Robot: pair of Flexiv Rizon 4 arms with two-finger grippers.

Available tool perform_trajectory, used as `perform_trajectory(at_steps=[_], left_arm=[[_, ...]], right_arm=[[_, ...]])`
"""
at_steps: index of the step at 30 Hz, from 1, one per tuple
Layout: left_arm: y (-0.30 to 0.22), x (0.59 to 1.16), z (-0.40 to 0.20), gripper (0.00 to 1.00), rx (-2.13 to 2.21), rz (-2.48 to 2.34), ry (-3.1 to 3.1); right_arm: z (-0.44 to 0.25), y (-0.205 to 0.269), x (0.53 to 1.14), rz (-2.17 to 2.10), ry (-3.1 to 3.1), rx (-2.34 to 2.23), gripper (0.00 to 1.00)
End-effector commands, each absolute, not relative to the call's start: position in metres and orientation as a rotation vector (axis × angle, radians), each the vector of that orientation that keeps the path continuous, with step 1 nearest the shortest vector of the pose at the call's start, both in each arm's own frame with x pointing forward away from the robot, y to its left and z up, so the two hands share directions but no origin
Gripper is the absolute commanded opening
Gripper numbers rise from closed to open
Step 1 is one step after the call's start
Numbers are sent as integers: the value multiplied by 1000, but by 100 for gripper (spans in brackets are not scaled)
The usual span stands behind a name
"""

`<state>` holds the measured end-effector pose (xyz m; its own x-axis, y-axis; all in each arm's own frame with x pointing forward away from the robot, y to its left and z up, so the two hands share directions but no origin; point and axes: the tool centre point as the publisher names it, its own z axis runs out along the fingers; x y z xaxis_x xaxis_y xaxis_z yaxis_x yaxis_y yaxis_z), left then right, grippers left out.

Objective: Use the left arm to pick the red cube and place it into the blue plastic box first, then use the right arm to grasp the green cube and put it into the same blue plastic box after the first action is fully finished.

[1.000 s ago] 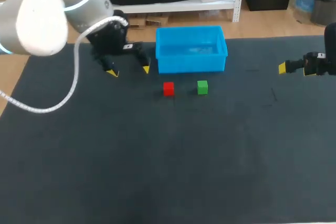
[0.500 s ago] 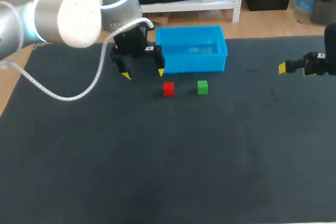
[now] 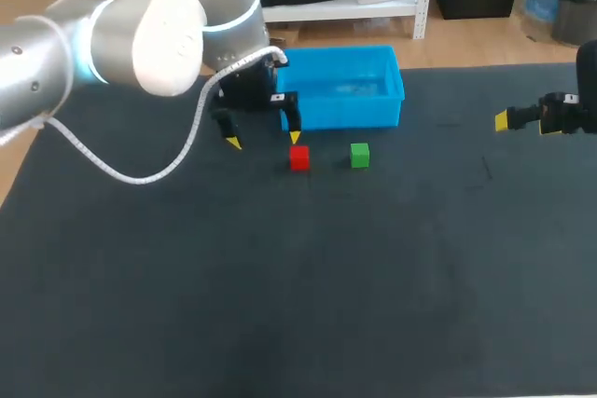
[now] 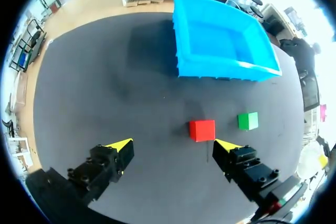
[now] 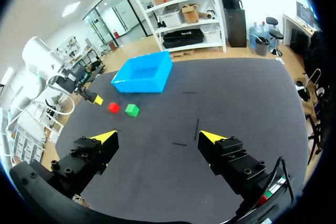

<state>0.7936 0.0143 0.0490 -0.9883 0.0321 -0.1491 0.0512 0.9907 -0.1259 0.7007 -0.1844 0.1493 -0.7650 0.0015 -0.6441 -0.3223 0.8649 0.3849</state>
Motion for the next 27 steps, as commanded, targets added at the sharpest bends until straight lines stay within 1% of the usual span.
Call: perform_trajectory(at_steps=[1, 27], left_arm=[[9, 798, 41, 100, 59, -189, 2989], [2, 812, 16, 99, 77, -148, 3017]], right_arm=[[149, -185, 701, 640, 2372, -233, 100], [149, -185, 701, 640, 2372, -233, 100]])
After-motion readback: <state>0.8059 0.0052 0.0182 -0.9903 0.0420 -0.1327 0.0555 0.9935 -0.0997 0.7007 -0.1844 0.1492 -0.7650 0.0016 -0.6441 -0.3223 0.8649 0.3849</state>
